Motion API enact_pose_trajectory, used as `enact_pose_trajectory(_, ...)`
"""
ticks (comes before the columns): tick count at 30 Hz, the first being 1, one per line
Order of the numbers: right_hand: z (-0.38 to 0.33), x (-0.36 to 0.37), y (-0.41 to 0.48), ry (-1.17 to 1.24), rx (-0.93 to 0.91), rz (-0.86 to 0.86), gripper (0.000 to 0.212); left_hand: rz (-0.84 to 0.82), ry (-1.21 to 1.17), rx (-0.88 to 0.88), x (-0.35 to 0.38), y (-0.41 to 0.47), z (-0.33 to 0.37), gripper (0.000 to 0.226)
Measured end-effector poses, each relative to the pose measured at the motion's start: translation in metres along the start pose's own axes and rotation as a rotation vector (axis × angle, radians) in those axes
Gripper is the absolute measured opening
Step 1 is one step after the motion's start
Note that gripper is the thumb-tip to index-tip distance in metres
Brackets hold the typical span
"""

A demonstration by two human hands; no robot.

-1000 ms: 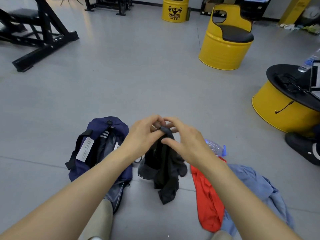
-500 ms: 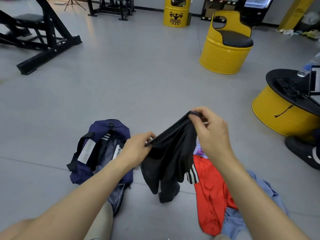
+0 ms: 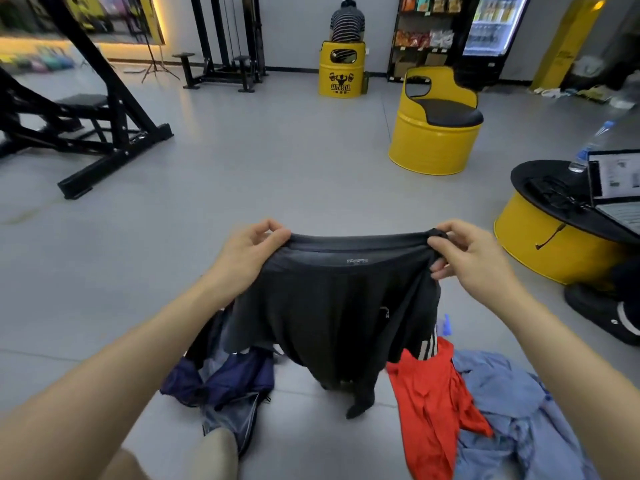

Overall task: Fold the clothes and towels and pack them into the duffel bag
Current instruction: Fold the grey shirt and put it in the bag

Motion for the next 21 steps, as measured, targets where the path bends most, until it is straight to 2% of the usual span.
enact_pose_trajectory(4, -0.024, -0.020, 0.012, -0.033, -0.100, 0.028, 0.009, -0.070, 0.132, 0.065, -0.016, 0.002, 0.045, 0.007)
enact_pose_trajectory(7, -0.044, -0.030, 0.015, -0.076, -0.162, 0.049, 0.009, -0.173, 0.267, 0.039, -0.038, 0.003, 0.070, 0.021)
enact_pose_trajectory(10, -0.063, -0.033, 0.017, -0.142, -0.208, 0.061, 0.015, -0.206, 0.355, 0.056, -0.055, 0.003, 0.094, 0.018)
enact_pose_trajectory(14, -0.085, -0.040, 0.027, -0.203, -0.254, 0.046, 0.019, -0.044, 0.356, 0.134, -0.074, 0.012, 0.114, 0.010)
enact_pose_trajectory(18, -0.112, -0.046, 0.037, -0.279, -0.334, -0.023, 0.004, 0.084, 0.297, 0.185, -0.081, 0.023, 0.123, 0.017)
enact_pose_trajectory(21, -0.125, -0.049, 0.042, -0.428, -0.367, -0.088, 0.012, 0.135, 0.322, 0.203, -0.080, 0.028, 0.129, 0.022)
Point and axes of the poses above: each hand's wrist, its own y-axis towards the middle knuckle, its own x-axis out of the palm, z = x × y, the point moved 2 cm from there along y, towards the middle knuckle, and after that the axes turned 7 degrees about -x, right-handed, at the moved point
